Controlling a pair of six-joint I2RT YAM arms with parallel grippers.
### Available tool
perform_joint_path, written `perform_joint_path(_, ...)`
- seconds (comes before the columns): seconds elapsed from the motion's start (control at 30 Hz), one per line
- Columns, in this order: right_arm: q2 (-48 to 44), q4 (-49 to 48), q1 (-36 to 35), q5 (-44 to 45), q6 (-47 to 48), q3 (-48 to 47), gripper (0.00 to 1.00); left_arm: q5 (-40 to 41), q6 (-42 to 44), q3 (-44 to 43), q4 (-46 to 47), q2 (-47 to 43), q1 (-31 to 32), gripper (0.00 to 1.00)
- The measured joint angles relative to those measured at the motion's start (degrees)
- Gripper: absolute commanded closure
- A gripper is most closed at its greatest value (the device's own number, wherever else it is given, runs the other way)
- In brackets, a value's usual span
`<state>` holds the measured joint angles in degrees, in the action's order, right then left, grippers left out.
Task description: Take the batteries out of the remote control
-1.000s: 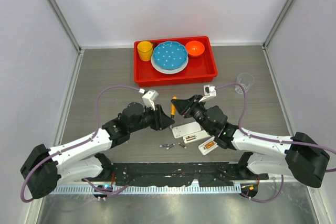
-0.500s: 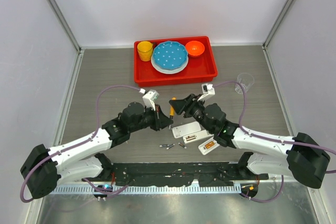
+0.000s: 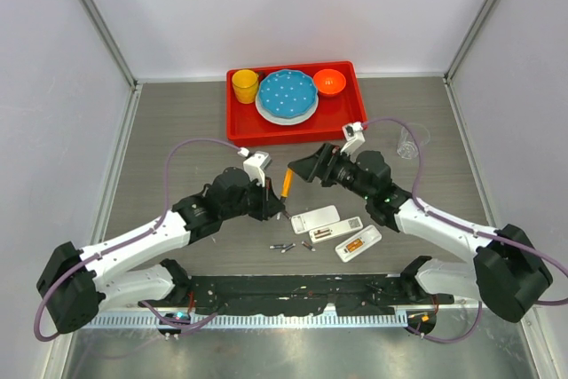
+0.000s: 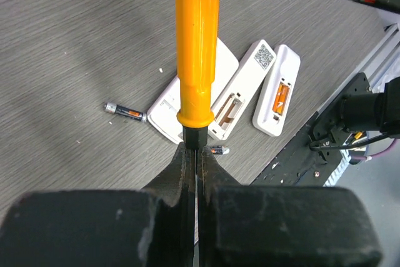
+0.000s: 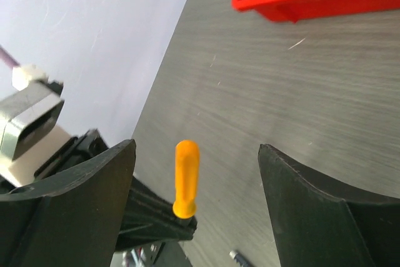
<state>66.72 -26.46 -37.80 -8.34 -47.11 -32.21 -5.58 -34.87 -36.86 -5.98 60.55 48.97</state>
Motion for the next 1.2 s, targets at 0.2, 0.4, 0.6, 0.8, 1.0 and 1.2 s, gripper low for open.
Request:
perform_joint_path(0.2,4.9,-2.6,0.0,-11.1,-1.4,-1.0,0.35,0.2,2.1,-0.6,-2.5,0.1,0.0,1.00)
perform_joint_path(0.4,8.3,-5.7,0.0,-15.8,-3.9,-1.0,0.47,0.0,2.6,-0.6,-2.9,0.1,0.0,1.00)
perform_joint_path(0.6,11.2,-8.5,0.0,-17.3,-5.8,-1.0,0.86,-0.1,2.6,-0.6,-2.9,0.1,0.0,1.00)
perform_joint_path(0.8,13.1,-9.2,0.3,-17.8,-6.4,-1.0,0.98,-0.1,2.6,-0.6,-3.3,0.0,-0.1,0.89)
perform_joint_path(1.0,10.8,-5.8,0.3,-16.5,-3.9,-1.0,0.99,0.2,2.8,-0.6,-3.3,-0.4,-0.1,0.42)
perform_joint_path(1.2,-1.9,4.1,0.2,-7.8,5.6,-1.0,0.99,0.1,2.5,-0.6,-3.3,-1.8,-0.1,0.28)
